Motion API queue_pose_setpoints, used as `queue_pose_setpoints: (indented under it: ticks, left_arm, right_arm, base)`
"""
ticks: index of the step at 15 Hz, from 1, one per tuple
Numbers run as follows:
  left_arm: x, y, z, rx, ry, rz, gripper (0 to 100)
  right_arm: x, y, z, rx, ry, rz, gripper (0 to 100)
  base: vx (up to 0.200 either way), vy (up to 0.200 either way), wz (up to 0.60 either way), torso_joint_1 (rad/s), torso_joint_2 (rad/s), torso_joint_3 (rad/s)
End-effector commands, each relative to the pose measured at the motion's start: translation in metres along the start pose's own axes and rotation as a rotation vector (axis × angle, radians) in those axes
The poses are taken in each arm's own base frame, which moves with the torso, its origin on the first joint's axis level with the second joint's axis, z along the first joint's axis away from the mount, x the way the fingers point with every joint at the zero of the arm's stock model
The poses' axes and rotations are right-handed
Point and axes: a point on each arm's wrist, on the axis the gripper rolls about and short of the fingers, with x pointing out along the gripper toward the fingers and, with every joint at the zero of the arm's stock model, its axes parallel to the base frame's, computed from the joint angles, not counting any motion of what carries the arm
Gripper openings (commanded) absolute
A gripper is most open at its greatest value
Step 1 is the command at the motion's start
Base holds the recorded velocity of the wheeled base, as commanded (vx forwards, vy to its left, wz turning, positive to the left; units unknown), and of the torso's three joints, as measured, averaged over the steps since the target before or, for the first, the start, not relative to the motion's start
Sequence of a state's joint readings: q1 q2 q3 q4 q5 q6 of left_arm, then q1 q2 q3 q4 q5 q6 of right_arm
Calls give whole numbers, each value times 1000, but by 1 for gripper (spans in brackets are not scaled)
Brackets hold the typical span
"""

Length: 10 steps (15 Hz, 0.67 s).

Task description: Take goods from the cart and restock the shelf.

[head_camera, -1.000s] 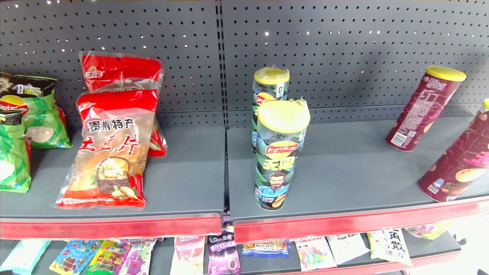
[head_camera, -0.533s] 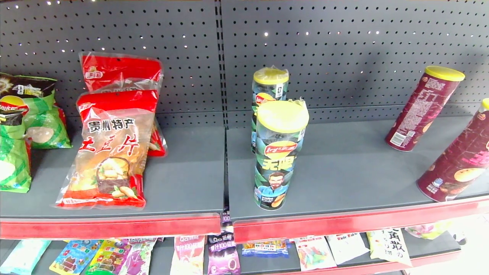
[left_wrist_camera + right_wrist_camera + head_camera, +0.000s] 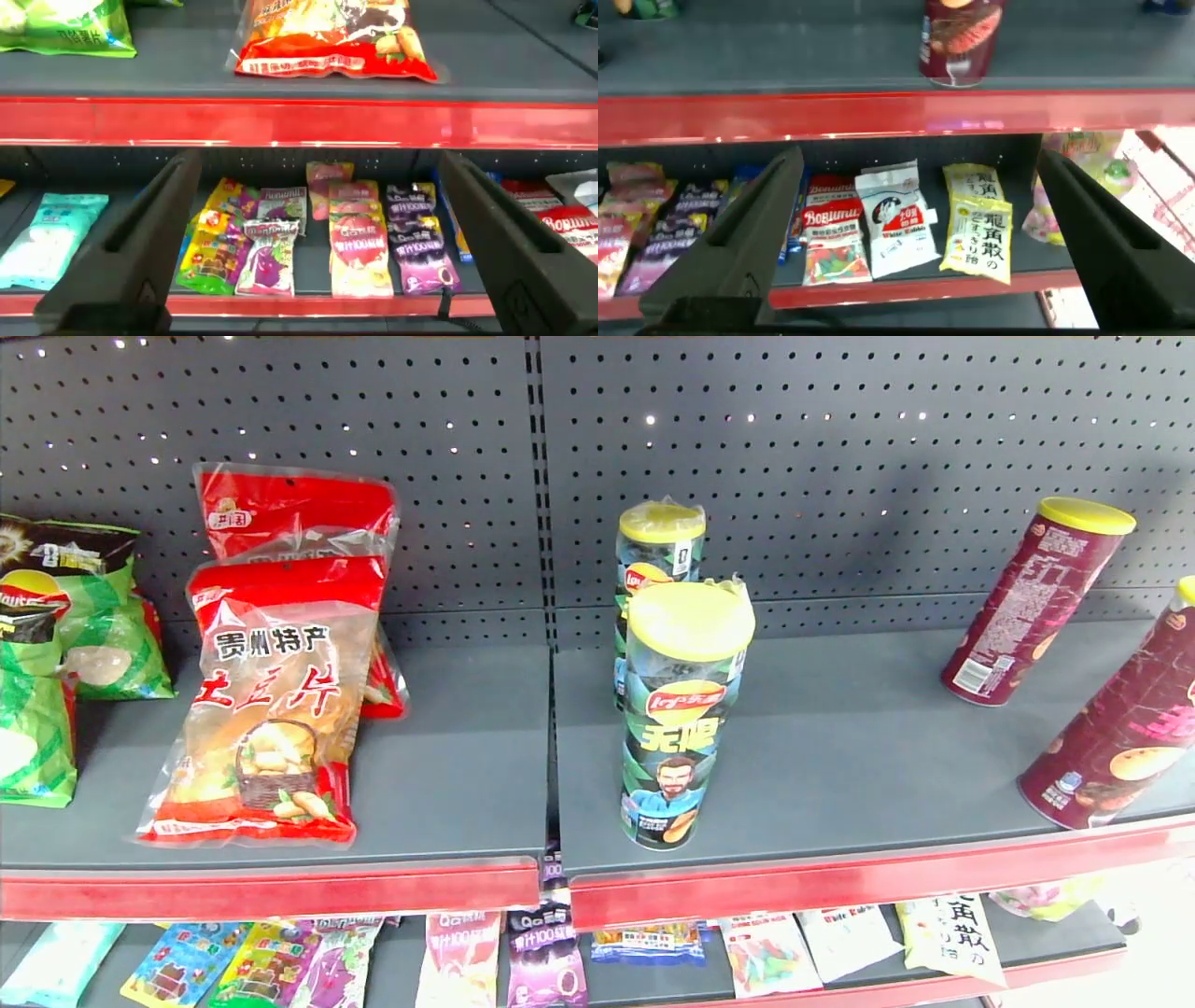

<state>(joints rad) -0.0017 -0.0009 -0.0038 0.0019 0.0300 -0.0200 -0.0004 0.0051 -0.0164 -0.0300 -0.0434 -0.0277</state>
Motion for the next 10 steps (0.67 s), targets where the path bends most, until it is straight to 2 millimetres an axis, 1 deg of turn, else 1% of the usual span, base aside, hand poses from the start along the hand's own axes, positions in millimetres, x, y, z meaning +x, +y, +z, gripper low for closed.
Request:
queue_pose_setpoints:
  ticks: [1,2,3,5,10]
  left_arm:
    - [0,0,-1,14,4,-7,100]
    - [0,0,-1,14,4,-7,100]
    - [0,0,-1,14,4,-7,100]
    - [0,0,-1,17,4,-7,100]
    - [0,0,-1,19,4,-7,100]
  right_arm:
    - [1,1,-6,-7,22,28,100]
    - [1,2,-8,-36,37,69,100]
    - [1,2,-8,-36,37,69,100]
    - [1,1,-8,28,42,29,100]
    - [1,1,-8,26,44,28,100]
  base:
    - [0,0,0,0,0,0]
    - [0,0,0,0,0,0]
    - [0,0,0,0,0,0]
    - [0,0,0,0,0,0]
    - [0,0,0,0,0,0]
